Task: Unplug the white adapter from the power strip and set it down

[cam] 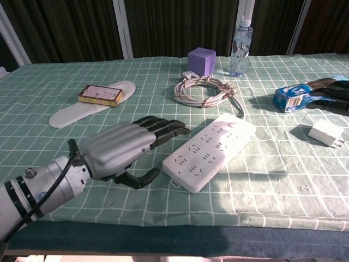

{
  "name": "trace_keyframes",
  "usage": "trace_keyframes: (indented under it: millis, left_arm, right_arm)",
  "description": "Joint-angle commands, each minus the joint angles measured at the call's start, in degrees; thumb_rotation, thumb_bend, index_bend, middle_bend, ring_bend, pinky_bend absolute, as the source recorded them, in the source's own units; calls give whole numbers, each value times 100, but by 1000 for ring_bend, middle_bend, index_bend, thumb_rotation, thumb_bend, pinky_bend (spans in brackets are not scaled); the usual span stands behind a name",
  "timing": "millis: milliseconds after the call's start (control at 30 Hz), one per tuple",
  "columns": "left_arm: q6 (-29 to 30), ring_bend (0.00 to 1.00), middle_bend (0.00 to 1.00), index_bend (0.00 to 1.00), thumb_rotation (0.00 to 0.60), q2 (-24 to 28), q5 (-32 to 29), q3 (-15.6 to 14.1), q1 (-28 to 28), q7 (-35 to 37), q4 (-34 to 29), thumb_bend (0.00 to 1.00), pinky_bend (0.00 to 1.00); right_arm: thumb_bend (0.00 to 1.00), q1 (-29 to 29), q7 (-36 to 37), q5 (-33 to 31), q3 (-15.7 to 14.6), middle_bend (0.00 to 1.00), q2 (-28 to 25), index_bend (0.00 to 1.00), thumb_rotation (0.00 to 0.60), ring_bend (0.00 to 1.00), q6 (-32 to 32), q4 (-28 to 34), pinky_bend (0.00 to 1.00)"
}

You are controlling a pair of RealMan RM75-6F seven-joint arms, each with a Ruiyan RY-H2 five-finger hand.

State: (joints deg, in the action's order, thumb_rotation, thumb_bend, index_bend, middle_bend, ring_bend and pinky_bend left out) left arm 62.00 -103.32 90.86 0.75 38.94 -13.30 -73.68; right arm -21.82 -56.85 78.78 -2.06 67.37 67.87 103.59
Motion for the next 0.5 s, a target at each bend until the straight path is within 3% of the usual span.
trace_keyframes:
  millis: [33,133,233,333,500]
  left_arm:
    - [774,0,33,0,600,1005,385,-244,-364,149,-869,518,27]
    - [1376,0,26,0,600,1685,529,-536,-804,263,-1200,525,27]
    - [2086,0,10,0,600,2179,566,-761,-1333,586,-1190,517,26]
    - [2737,0,8,0,600,2418,528,-871,-1844,907,-839,510,26]
    - [3114,0,6,0,599,2526,354,-943,-2365,1264,-250,509,25]
  right_arm:
    - [140,919,1691,1050,-262,0,-869,0,600,0,1605,625,198]
    - [140,1373,2571,1296,-280,0,-966,0,600,0,2388,216,191]
    - [140,1758,3552,1008,-135,0,-859,0,600,0,2918,-303,115]
    - [138,1923,4024,703,-69,0,-677,0,600,0,2887,-813,9]
    - [138,1930,4141,743,5,0,-674,0,600,0,2779,-945,0]
